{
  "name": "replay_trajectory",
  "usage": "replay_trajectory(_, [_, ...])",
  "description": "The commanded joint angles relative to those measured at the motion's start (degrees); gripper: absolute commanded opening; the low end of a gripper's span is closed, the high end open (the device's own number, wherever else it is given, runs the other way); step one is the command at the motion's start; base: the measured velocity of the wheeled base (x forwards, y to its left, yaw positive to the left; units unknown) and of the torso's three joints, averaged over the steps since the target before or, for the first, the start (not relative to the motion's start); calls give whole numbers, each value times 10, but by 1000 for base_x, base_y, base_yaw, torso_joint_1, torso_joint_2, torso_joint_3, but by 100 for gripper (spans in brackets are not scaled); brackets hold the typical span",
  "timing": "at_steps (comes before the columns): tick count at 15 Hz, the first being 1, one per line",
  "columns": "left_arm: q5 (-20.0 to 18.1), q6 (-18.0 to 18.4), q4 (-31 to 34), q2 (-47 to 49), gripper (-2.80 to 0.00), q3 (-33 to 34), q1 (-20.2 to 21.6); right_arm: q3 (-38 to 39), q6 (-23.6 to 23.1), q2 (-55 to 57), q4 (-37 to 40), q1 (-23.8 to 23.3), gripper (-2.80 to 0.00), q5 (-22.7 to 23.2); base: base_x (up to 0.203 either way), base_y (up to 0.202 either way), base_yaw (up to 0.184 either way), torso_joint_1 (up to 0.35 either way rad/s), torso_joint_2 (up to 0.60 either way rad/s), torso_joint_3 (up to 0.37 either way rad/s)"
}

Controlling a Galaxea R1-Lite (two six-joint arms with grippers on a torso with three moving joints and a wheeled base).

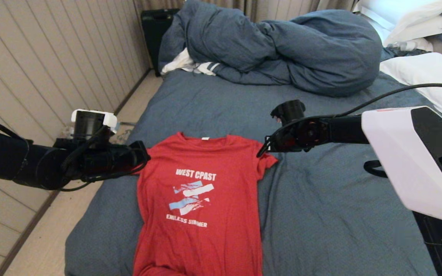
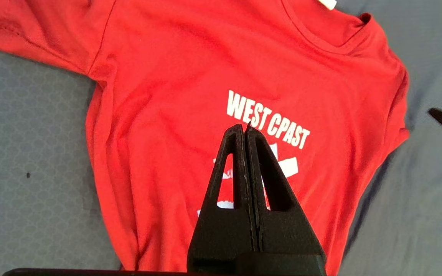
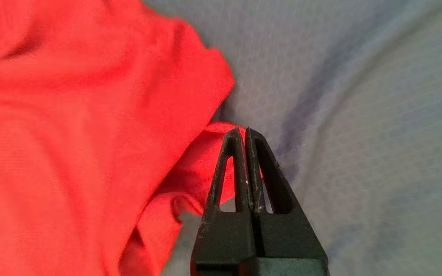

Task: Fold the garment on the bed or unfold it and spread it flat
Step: Unford the red T-shirt

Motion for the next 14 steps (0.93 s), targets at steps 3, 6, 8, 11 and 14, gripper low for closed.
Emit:
replay_trajectory(3, [0, -2, -4, 5, -280, 3, 0, -3, -6, 38, -7, 5, 0, -6, 0, 0, 0, 0, 0, 0])
replay_trajectory(6, [0, -2, -6, 14, -280, 1, 0, 1, -1, 43, -23, 5, 0, -6, 0, 0, 0, 0, 0, 0])
replay_trajectory(8, [0, -2, -6, 19, -280, 1, 0, 5, 4, 42, -21, 5, 0, -7, 0, 0, 0, 0, 0, 0])
replay_trajectory(11, [0, -2, -7, 25, -280, 1, 0, 33, 8, 23, -23, 4, 0, -11, 0, 0, 0, 0, 0, 0])
replay_trajectory(14, [0, -1, -7, 31, -280, 1, -1, 71, 15, -3, -26, 4, 0, -12, 0, 0, 0, 0, 0, 0])
